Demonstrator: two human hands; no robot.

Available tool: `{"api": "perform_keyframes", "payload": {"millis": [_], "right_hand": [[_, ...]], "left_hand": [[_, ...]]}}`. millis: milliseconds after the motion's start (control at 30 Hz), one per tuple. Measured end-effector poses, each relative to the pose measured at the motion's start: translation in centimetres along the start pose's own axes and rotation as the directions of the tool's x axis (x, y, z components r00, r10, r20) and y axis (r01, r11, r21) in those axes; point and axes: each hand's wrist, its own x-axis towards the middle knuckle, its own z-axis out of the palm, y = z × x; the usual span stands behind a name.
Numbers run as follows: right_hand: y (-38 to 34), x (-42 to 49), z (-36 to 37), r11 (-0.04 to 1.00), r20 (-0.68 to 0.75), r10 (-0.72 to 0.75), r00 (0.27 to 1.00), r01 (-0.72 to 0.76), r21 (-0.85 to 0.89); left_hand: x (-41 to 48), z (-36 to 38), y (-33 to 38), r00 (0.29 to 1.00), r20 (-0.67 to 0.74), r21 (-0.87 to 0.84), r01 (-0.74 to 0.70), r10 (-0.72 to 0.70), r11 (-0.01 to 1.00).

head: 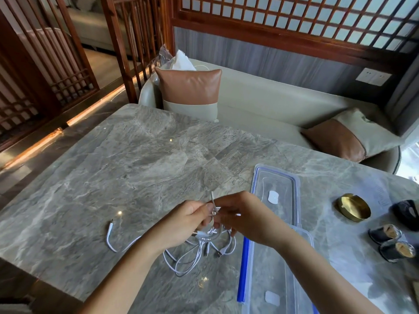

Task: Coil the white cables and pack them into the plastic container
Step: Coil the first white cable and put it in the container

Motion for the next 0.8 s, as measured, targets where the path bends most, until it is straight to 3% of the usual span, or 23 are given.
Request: {"api": "perform_keyframes", "payload": {"millis": [67,133,200,267,367,500,633,733,800], "right_hand": [[0.1,0.1,0.1,0.993,-0.048,0.027,0.998,-0.021,0.116],[0.3,0.1,0.0,0.94,-0.101,0.055,0.993,-0.017,0.341],[0.4,0.1,0.2,0.829,-0.145,0.109,0.983,-0.009,0.559],[0.5,0.3,0.6,0.687,-0.168,0.172,0.971,0.004,0.726],[0.5,0.5,1.8,0.542,-0.177,0.231,0.957,0.024,0.84],[0.7,0.5,2.7,0.544,-0.183,0.237,0.954,0.026,0.839],[0.9,0.6,1.6,0.601,-0.17,0.221,0.96,0.003,0.799],[0.9,0.8,0.8,0.593,-0.085,0.24,0.967,-0.077,0.802],[0.9,0.9,0.2,0.679,-0.049,0.201,0.978,-0.103,0.727]], "left_hand": [[-0.2,-0.5,0.3,1.0,0.027,-0.102,0.014,-0.011,0.995],[-0.4,-1.2,0.1,0.997,0.064,-0.325,-0.012,0.034,0.946],[-0.7,-1.3,-0.1,0.994,0.092,-0.641,0.008,0.066,0.767],[-0.9,-0.3,-0.5,0.997,0.05,-0.794,0.005,0.056,0.608],[-1.2,2.3,-0.6,0.981,-0.188,-0.762,-0.178,0.051,0.623],[-1.1,3.4,-0.4,0.903,-0.425,-0.641,-0.347,0.059,0.685],[-1.4,2.8,-0.7,0.924,-0.369,-0.576,-0.313,0.101,0.755],[-1.7,1.5,-0.7,0.968,-0.224,-0.497,-0.216,0.116,0.84],[-2.0,0.2,-0.4,0.986,-0.098,-0.435,-0.165,0.136,0.885]]}}
